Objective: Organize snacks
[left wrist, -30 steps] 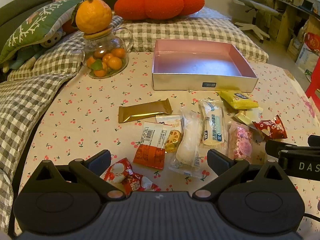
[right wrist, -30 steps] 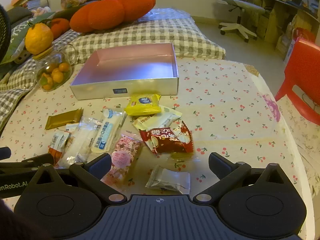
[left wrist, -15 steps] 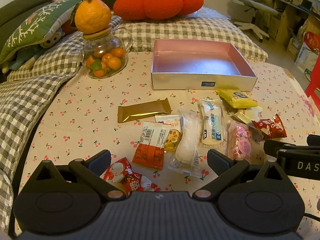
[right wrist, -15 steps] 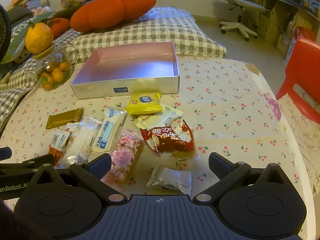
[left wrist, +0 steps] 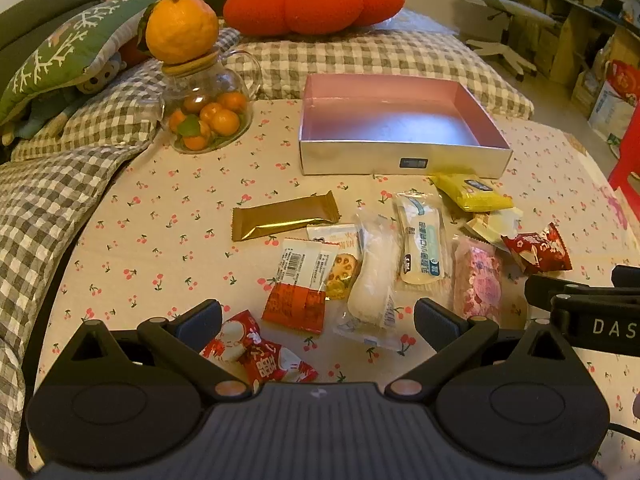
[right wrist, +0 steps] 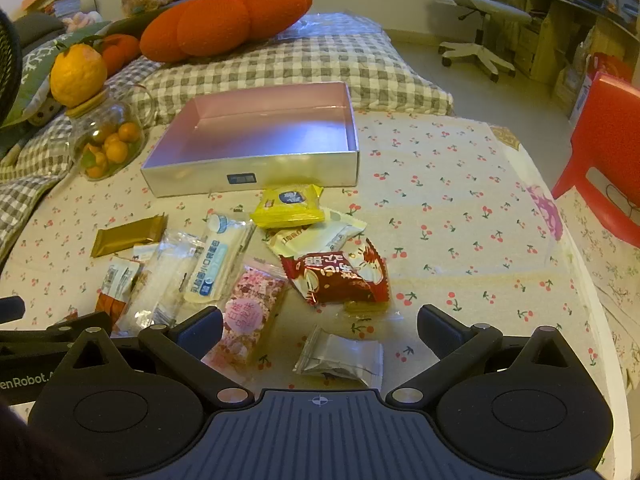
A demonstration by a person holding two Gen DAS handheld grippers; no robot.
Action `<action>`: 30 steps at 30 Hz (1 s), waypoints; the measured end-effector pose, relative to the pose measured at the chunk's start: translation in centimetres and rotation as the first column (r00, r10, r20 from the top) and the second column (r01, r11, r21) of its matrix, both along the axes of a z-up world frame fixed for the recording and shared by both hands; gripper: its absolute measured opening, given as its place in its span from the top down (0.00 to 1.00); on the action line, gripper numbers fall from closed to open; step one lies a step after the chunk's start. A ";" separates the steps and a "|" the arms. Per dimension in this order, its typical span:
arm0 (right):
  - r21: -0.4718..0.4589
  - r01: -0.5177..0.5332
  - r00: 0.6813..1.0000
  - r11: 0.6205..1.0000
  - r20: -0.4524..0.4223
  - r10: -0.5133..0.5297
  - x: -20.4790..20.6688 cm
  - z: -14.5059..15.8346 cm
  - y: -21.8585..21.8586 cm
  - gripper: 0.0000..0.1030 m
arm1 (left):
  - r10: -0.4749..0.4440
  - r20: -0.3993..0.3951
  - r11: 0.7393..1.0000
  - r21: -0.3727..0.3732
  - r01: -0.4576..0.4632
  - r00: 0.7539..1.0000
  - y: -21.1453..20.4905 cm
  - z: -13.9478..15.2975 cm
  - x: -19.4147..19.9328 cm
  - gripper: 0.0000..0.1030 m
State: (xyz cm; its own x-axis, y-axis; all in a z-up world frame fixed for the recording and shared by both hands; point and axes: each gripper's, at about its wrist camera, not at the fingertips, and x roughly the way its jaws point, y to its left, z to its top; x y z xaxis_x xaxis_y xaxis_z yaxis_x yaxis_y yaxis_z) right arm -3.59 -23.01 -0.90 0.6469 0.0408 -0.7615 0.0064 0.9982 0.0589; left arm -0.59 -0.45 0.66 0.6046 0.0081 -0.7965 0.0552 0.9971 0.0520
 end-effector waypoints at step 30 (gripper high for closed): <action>0.004 -0.003 1.000 1.000 -0.005 0.003 0.0 -0.1 0.0 0.00 | 0.002 -0.014 1.000 -0.006 -0.002 1.000 0.0 -0.4 -0.2 0.00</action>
